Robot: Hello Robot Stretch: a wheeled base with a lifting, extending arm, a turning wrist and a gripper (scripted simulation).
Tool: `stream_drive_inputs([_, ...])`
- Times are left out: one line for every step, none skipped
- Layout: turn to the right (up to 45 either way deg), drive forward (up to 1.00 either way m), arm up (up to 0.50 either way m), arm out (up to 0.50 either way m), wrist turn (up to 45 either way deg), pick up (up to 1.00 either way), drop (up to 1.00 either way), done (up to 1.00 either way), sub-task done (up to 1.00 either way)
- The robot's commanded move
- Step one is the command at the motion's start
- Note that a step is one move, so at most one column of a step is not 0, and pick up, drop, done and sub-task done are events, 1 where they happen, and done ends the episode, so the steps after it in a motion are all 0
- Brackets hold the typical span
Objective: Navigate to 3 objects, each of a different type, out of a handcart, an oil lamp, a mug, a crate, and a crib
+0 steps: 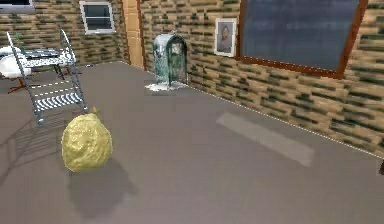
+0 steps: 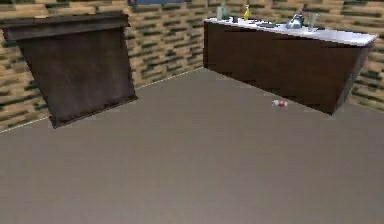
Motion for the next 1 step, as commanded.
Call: stream_drive_inputs([-39.0,0.0,0.0,0.0,0.0,0.0,0.0,0.0,0.0])
